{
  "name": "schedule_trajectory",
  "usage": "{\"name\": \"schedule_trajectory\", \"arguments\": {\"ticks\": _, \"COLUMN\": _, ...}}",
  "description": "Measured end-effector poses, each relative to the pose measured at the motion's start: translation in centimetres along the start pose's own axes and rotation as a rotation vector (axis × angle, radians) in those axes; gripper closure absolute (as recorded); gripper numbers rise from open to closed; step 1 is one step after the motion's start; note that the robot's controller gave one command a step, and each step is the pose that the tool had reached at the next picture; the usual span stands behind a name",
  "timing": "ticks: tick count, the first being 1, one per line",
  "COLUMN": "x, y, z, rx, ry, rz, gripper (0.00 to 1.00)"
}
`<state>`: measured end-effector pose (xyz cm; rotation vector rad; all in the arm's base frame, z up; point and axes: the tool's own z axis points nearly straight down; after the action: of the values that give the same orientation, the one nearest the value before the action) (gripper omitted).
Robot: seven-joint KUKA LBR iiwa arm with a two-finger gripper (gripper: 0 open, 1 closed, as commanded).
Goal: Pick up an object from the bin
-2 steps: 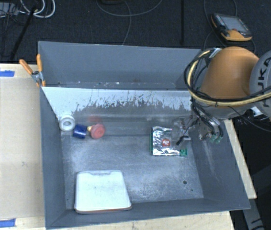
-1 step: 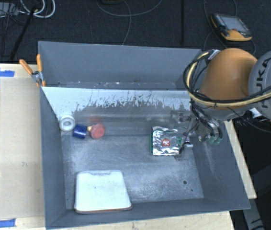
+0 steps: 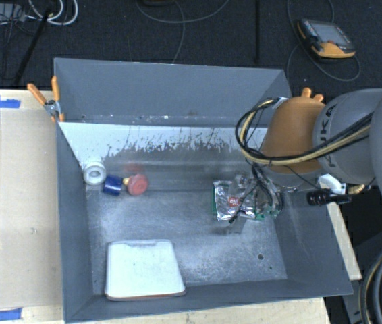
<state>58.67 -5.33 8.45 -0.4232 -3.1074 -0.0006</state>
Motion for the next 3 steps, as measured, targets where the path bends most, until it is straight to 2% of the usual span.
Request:
{"name": "schedule_trajectory", "arguments": {"ticks": 1, "x": -0.9, "y": -1.4, "z": 1.4, "rx": 0.000, "ry": -0.008, "rz": -0.351, "gripper": 0.00}}
{"name": "schedule_trajectory", "arguments": {"ticks": 2, "x": -0.9, "y": -1.3, "z": 1.4, "rx": 0.000, "ry": -0.005, "rz": -0.352, "gripper": 1.00}}
{"name": "schedule_trajectory", "arguments": {"ticks": 3, "x": -4.5, "y": -4.4, "z": 1.4, "rx": 0.000, "ry": -0.005, "rz": -0.581, "gripper": 1.00}}
